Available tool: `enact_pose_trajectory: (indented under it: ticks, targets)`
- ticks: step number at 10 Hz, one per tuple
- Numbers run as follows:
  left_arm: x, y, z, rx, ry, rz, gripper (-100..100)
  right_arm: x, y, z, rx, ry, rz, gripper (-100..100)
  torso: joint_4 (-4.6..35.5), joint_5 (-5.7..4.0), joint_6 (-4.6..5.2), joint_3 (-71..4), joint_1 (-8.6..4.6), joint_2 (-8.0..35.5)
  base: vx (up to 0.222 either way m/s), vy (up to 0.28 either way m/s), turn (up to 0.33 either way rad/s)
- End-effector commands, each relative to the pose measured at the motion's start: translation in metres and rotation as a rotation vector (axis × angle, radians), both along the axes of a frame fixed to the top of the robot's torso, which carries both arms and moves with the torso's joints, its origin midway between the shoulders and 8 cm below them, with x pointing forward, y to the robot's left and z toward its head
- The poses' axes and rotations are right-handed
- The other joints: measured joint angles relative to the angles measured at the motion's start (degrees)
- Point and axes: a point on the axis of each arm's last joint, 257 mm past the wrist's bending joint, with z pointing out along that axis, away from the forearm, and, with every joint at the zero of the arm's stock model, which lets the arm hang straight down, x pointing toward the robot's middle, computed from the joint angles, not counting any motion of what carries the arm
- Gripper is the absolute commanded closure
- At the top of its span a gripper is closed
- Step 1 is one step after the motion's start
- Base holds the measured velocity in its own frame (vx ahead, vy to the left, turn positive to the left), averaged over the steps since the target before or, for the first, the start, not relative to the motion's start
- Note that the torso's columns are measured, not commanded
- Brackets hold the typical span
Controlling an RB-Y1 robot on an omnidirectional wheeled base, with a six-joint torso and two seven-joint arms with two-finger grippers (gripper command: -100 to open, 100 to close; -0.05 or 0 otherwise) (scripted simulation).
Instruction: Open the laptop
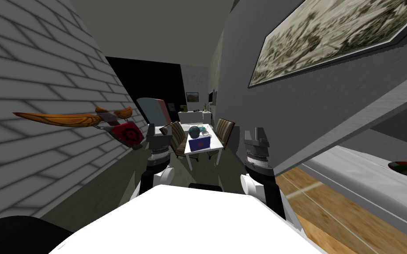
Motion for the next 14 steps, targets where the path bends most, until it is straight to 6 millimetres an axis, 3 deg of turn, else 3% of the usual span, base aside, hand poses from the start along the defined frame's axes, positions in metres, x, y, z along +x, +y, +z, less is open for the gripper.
enact_pose_trajectory:
  ticks: [1, 9, 10, 11, 14]
  targets:
    - [0.0, 0.0, 0.0, 0.0, 0.0, 0.0, 0, 0.0, 0.0, 0.0, 0.0, 0.0, 0.0, 0, 2.3, 0.0, 0.0, -4.7, 0.0, 2.3, 0.0, 0.0, 0.0]
    - [0.0, 0.0, 0.0, 0.0, 0.0, 0.0, 0, 0.0, 0.0, 0.0, 0.0, 0.0, 0.0, 0, 35.4, 0.0, 0.0, -70.7, 0.0, 35.4, 0.0, 0.0, 0.0]
    - [0.004, -0.005, -0.003, 0.038, 0.02, -0.013, -100, 0.0, 0.0, 0.0, 0.0, 0.0, 0.0, 0, 39.6, 0.0, 0.0, -79.2, 0.0, 39.6, 0.012, -0.003, -0.005]
    - [0.007, -0.008, -0.006, 0.065, 0.037, -0.02, -100, 0.0, 0.0, 0.0, 0.0, 0.0, 0.0, 0, 41.5, 0.0, 0.0, -83.1, 0.01, 41.5, 0.012, -0.01, -0.008]
    - [0.02, -0.013, -0.019, 0.133, 0.105, -0.025, -100, 0.0, 0.0, 0.0, 0.0, 0.0, 0.0, 0, 42.2, -0.01, 0.0, -84.6, -0.02, 42.2, 0.025, -0.018, -0.009]
